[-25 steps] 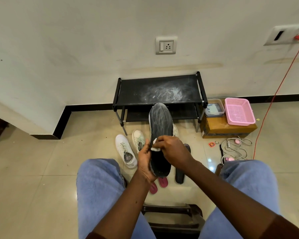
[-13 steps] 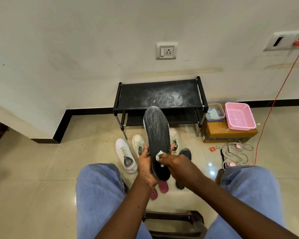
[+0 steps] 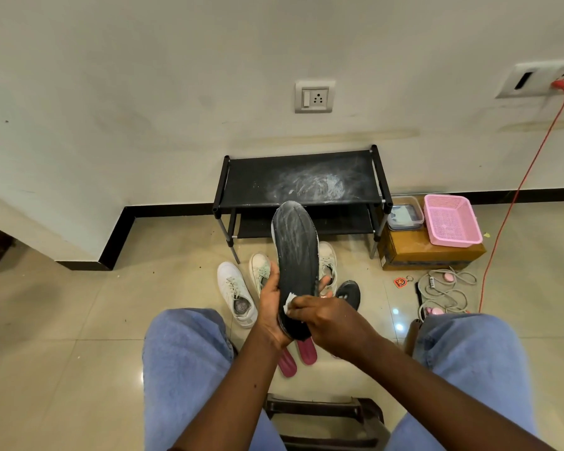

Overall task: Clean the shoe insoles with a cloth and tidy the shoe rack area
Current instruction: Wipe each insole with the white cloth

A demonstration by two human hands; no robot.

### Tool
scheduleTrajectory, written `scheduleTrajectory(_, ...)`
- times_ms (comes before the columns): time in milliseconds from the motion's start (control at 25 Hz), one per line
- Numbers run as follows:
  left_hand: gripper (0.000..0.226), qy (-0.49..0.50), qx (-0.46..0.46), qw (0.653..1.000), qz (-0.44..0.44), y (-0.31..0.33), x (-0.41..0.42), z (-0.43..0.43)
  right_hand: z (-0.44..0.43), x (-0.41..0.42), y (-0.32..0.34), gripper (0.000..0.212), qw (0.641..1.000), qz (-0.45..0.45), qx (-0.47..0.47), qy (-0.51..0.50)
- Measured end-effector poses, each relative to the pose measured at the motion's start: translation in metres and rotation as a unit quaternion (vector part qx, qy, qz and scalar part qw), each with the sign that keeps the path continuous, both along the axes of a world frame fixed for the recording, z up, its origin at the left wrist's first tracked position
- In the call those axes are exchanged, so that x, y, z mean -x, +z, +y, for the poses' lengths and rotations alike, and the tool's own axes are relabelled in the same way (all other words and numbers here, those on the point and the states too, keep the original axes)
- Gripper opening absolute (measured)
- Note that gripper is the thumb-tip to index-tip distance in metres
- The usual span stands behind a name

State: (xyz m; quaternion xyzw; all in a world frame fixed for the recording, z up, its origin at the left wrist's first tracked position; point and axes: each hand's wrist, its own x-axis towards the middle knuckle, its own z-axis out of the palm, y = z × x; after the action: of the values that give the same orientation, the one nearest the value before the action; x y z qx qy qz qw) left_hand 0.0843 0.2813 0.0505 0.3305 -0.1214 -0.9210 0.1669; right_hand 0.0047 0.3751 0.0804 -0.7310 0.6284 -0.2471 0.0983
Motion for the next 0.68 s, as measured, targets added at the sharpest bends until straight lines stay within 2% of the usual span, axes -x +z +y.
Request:
scheduleTrajectory(120,0.062,-0.018,0.005,1.0,0.011,0.0,-0.002,0.006,-0.022,0.02,-0.002,0.031,0.999,0.021,0.01,-0.043)
scheduleTrajectory(320,0.064,-0.033,0.012,0.999,-0.005,0.007,0.002,0.02,-0.042,0.032,-0.006,0.026,0.973,-0.073,-0.021,-0.219)
scheduleTrajectory(440,0.069,-0.005,0.012,0.999,-0.046,0.011,0.003,0.011,-0.027,0.016,-0.002,0.025,0.984,-0.059,0.057,-0.155)
scheduleTrajectory(560,0.08,0.002,0.011,0.997,-0.082,0.007,0.003,0.001,-0.014,0.001,-0.003,0.026,0.993,-0.062,0.043,-0.095)
scheduleTrajectory(680,0.074,0.008,-0.006,0.996,-0.084,0.0,0.001,0.006,-0.017,0.0,-0.006,0.026,0.993,-0.044,0.04,-0.099)
